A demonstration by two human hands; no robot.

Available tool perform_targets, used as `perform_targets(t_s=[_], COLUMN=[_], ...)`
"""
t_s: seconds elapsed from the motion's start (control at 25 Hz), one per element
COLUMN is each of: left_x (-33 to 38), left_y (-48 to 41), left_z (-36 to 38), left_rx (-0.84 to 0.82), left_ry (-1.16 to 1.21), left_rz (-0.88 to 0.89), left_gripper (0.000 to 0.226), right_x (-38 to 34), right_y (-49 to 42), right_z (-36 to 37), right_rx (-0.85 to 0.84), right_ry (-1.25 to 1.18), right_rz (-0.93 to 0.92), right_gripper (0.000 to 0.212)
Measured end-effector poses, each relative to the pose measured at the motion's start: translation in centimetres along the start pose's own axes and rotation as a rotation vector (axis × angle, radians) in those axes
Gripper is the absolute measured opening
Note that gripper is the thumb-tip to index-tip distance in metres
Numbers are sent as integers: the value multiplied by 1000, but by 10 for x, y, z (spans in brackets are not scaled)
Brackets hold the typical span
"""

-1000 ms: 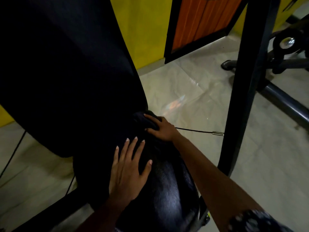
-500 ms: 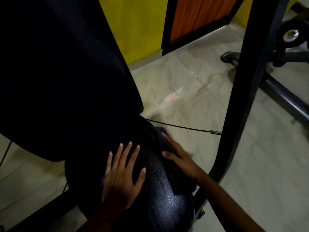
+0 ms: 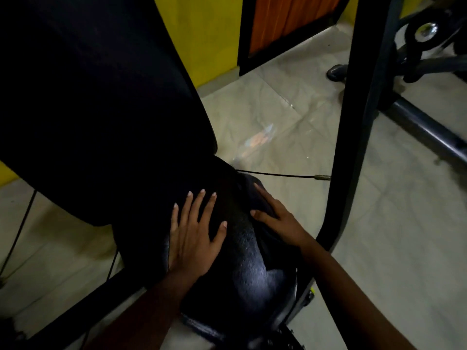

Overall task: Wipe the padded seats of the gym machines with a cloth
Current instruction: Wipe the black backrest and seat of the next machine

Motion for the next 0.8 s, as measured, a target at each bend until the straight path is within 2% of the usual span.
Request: perform_targets(t_s=[0.08, 0.2, 0.32, 0.52, 0.68, 0.8], left_x=[0, 16, 34, 31, 31, 25], left_y=[-1, 31, 85, 85, 86, 88], left_z=[-3, -4, -2, -5, 2, -6], left_rx=[-15, -75, -65, 49, 43, 58], left_ry=[23, 83, 59, 65, 85, 190], left_rz=[-14, 29, 160, 195, 178, 180], left_gripper=[69, 80, 66, 58, 59, 59], right_x=[1, -6, -7, 9, -2, -19], right_y=[27, 24, 25, 91, 151, 178], right_z=[-1, -3, -1, 6, 33, 61], right_rx=[79, 48, 52, 346, 664, 731], right_ry=[23, -4, -41, 18, 177, 352], right_rz=[8, 13, 38, 61, 64, 7], right_gripper=[61, 59, 57, 59, 52, 51])
Point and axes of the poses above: each hand's wrist, its own y-axis away from the middle knuckle, its own z-axis out of the palm, x = y × z, the point moved 7 cm from there along -y, towards the middle knuckle, and after that the axes turned 12 degrees about y, right-handed, at the moved point
